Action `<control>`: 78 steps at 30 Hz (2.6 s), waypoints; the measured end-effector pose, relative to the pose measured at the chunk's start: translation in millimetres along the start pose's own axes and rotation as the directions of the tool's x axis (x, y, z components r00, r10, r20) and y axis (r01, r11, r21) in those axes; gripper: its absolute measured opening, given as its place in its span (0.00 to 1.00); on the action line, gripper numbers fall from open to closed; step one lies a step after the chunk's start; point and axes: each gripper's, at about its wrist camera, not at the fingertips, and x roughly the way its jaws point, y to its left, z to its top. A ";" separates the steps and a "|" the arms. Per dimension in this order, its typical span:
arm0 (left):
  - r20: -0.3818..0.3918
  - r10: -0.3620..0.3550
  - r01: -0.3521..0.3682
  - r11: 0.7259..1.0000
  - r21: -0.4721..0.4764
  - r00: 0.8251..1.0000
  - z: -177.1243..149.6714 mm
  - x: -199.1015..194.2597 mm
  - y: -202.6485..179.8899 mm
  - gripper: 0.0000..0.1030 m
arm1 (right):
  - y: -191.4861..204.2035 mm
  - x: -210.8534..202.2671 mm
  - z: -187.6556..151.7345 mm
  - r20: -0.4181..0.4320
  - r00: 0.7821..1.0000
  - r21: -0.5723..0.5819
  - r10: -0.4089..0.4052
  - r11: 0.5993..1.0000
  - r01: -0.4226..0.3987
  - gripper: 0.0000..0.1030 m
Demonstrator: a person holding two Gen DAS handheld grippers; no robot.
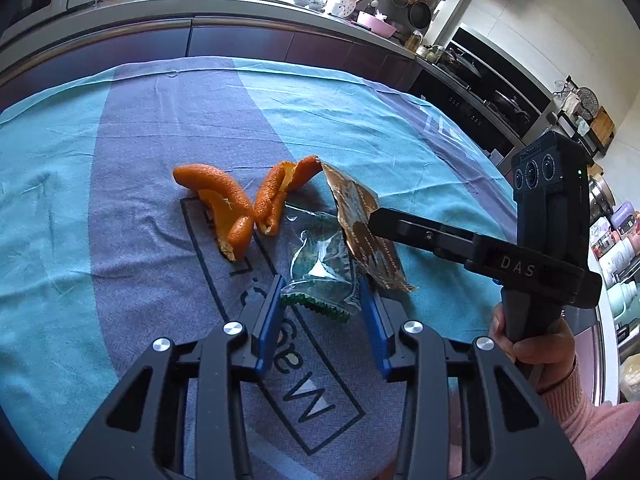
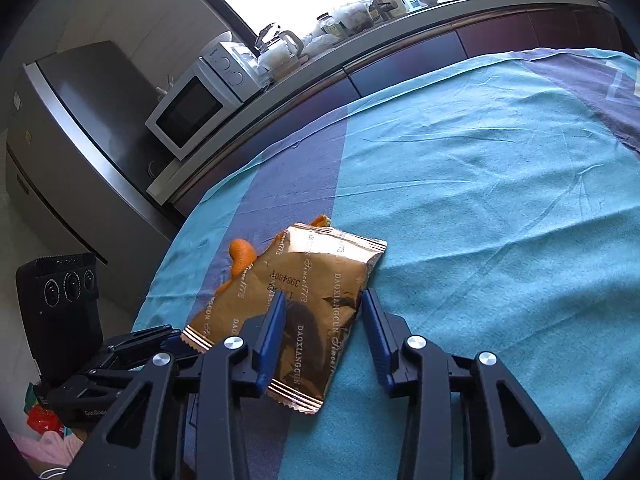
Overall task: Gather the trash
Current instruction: 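Grasp the clear green-strip packet with the left tool while the right tool grasps the gold foil bag, then lift the packet and gold foil bag and carry both toward the teal bin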
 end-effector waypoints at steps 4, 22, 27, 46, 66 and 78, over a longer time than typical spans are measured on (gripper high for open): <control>0.021 0.007 -0.008 1.000 0.016 1.000 -5.7 -12.3 3.0 0.36 | 1.9 0.4 -1.3 -0.004 1.000 -0.002 0.031 1.000 -0.031 0.21; 0.104 0.025 -0.024 1.000 -0.009 0.994 -31.2 -64.5 27.4 0.33 | 23.7 9.1 -1.8 -0.015 0.998 -0.024 0.068 0.997 -0.069 0.46; 0.120 0.026 -0.026 1.000 -0.005 0.992 -32.3 -67.5 25.9 0.33 | 30.8 9.2 -1.6 -0.016 0.998 -0.052 0.057 0.997 -0.058 0.53; 0.147 -0.041 0.036 0.999 0.031 0.988 -39.7 -79.6 16.2 0.32 | 46.0 28.6 -4.8 -0.050 0.982 0.010 0.180 0.984 -0.180 0.61; 0.159 0.028 -0.031 0.999 0.011 0.987 -49.6 -91.1 32.1 0.30 | 62.1 5.9 9.0 -0.001 0.976 -0.056 0.220 0.974 -0.220 0.07; 0.237 0.194 -0.193 0.981 -0.028 0.952 -59.9 -141.7 57.1 0.30 | 112.4 30.2 23.1 -0.037 0.953 -0.160 0.300 0.940 -0.302 0.07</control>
